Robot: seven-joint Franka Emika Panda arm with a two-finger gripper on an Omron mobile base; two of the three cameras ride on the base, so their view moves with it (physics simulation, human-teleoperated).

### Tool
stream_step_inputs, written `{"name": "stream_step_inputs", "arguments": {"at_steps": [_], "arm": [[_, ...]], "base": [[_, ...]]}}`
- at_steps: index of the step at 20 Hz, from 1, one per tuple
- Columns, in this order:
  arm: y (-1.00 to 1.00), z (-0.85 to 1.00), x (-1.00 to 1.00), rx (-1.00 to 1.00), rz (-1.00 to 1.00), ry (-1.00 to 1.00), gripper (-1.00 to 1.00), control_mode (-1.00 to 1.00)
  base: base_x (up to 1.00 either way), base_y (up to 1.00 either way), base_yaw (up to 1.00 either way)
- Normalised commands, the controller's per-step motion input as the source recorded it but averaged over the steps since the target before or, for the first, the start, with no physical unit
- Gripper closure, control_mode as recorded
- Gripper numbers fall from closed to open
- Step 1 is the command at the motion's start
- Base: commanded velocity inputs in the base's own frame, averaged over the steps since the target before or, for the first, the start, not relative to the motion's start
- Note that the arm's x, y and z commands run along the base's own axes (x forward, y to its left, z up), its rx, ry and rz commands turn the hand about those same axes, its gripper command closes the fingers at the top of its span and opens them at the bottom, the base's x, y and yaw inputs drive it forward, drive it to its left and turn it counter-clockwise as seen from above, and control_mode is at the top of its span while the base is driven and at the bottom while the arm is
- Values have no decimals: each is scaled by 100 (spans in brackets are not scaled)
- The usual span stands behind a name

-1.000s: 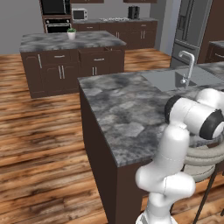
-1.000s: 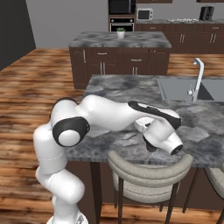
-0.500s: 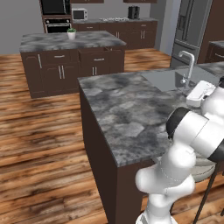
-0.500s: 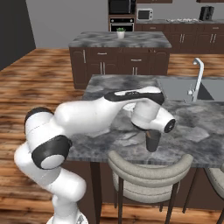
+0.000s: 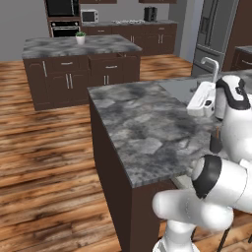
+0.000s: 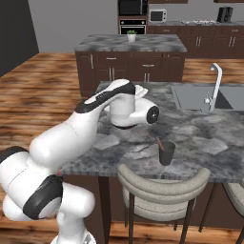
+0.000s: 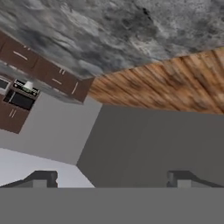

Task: Take a straw from the drawer in front and place it inside the glass cup on the dining counter.

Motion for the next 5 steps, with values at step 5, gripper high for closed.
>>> {"name": "stream_step_inputs", "arguments": {"at_steps": [5], "arm": [[40,-5,0,-2,1,6,-100,-100]], "base": [[0,0,0]]}}
